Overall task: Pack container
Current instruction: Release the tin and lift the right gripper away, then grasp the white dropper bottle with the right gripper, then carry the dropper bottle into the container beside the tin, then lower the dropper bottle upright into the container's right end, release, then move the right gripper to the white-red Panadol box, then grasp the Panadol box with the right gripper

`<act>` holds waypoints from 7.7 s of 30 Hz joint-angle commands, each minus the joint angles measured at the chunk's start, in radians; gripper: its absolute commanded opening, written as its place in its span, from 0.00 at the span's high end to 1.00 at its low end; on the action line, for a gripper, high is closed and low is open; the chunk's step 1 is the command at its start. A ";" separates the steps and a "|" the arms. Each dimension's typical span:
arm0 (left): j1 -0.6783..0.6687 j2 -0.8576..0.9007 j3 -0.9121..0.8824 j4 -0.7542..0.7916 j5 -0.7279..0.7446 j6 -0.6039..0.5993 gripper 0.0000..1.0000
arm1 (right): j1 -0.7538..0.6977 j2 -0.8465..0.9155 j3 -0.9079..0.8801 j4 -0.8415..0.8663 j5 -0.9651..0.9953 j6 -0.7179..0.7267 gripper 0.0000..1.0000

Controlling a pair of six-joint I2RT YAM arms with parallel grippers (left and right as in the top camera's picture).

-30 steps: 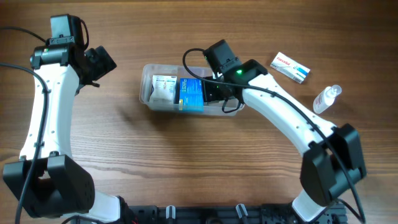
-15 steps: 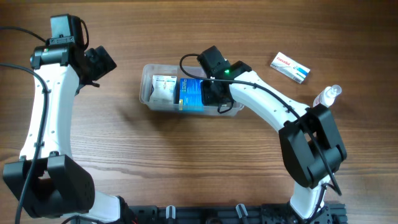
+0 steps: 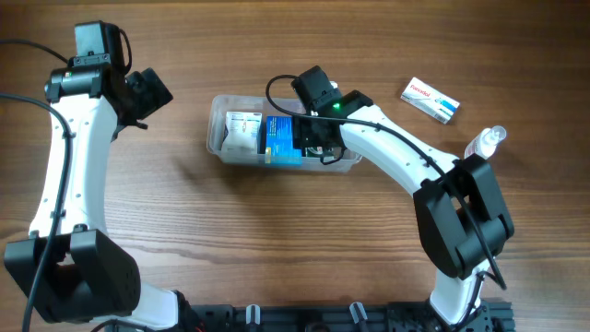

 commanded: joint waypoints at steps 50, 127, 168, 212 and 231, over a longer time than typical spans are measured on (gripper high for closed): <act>0.004 -0.001 0.003 0.000 0.002 0.005 0.00 | -0.859 -0.251 -0.186 -0.154 -0.056 -0.407 0.00; 0.004 -0.001 0.003 0.000 0.002 0.005 0.00 | -0.082 -0.072 0.093 -0.217 0.111 -0.001 0.85; 0.004 -0.001 0.003 0.000 0.002 0.005 0.00 | -0.081 -0.106 0.194 -0.232 0.058 -0.028 0.34; 0.004 -0.001 0.003 0.000 0.002 0.005 0.00 | -0.659 0.079 0.244 -0.178 -0.301 -1.045 0.00; 0.004 -0.001 0.003 0.000 0.002 0.005 0.00 | -0.671 0.262 0.244 -0.090 -0.174 -1.100 0.00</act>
